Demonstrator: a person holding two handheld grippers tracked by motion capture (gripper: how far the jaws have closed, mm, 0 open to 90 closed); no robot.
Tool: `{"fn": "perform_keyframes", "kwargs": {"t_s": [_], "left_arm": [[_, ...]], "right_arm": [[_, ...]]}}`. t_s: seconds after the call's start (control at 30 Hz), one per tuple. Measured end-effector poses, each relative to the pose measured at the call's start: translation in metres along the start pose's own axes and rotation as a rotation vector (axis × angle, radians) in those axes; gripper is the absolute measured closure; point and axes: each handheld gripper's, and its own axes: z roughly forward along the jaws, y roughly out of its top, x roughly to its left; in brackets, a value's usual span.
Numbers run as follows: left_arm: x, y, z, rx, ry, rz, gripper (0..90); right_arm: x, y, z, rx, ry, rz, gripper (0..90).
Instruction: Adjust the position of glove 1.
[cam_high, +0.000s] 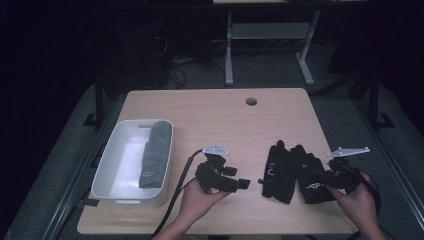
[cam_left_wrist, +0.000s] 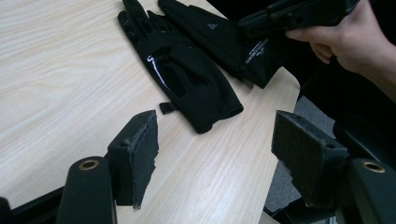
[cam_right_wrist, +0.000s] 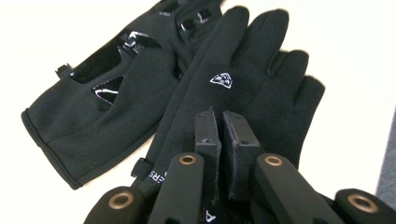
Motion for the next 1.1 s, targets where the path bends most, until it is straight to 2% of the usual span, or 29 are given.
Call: {"fn": "perform_keyframes", "kwargs": {"t_s": [0.07,0.2,0.33,0.5,0.8,1.1], "left_arm": [[0.001,0.000,-0.001,-0.001,0.001,-0.005,31.3],[0.001,0.001,-0.001,0.003,0.003,-0.001,31.3],[0.000,0.002,-0.001,0.000,0.000,0.001,31.3],[0.000,0.001,-0.002,-0.002,0.001,0.003,31.3],[0.004,-0.002,-0.007,-0.005,0.008,-0.006,31.3],[0.008,-0.008,-0.009,-0.002,0.006,-0.012,31.3]], "right_arm": [[0.000,-0.003,0.003,0.008,0.016,0.021,85.1],[-0.002,-0.001,-0.002,-0.014,0.032,0.043,85.3],[-0.003,0.009,-0.013,-0.057,0.045,0.038,85.4],[0.008,0.025,-0.019,-0.088,0.057,0.046,85.5],[0.032,0.047,0.000,-0.083,0.088,0.049,85.3],[0.056,0.049,0.028,-0.014,0.110,0.056,84.8]]}}
